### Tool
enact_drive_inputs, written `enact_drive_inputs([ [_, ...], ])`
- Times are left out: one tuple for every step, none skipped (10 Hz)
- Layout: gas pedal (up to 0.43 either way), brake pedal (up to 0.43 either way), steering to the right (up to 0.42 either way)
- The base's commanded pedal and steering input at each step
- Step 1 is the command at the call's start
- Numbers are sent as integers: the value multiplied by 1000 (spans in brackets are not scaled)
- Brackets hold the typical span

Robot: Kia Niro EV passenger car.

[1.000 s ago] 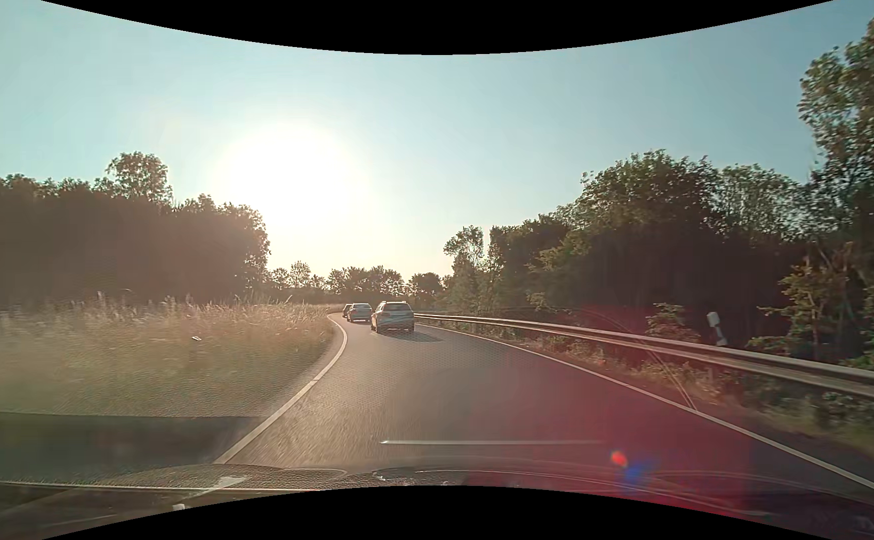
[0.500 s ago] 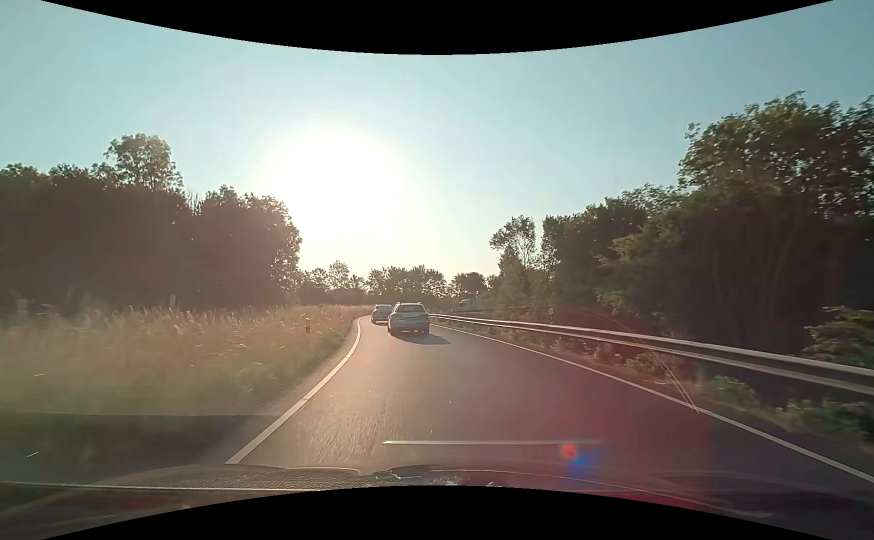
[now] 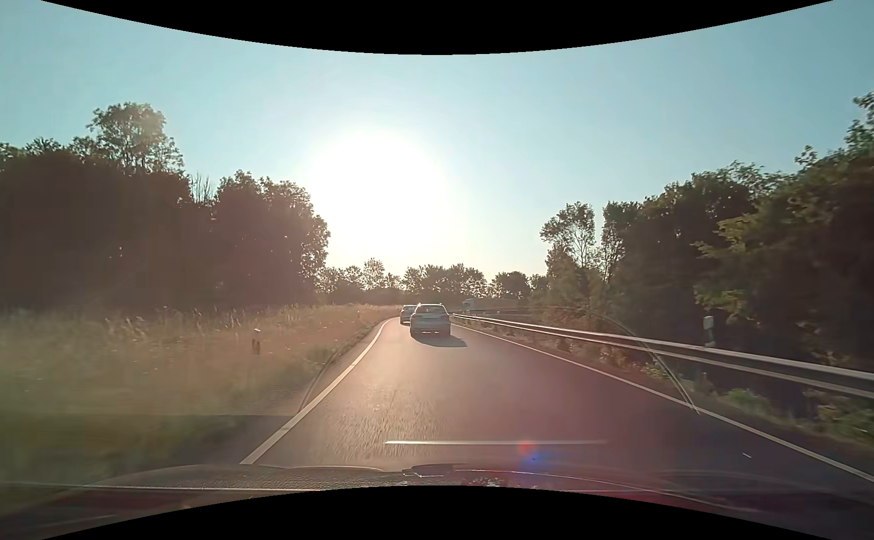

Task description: Follow the waypoints while adhering to traffic rules and regulations

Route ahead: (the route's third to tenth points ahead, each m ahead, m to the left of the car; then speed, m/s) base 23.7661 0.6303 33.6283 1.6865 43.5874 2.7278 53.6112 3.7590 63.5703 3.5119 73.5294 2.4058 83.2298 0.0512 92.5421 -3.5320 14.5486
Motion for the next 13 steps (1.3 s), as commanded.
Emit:
enact_drive_inputs([
  [189, 0, -43],
  [177, 0, -41],
  [177, 0, -38],
  [169, 0, -35],
  [169, 0, -35],
  [169, 0, -35],
  [169, 0, -33],
  [169, 0, -29],
  [169, 0, -22],
  [169, 0, -16],
  [169, 0, -15],
  [169, 0, -14],
  [157, 0, -11],
])
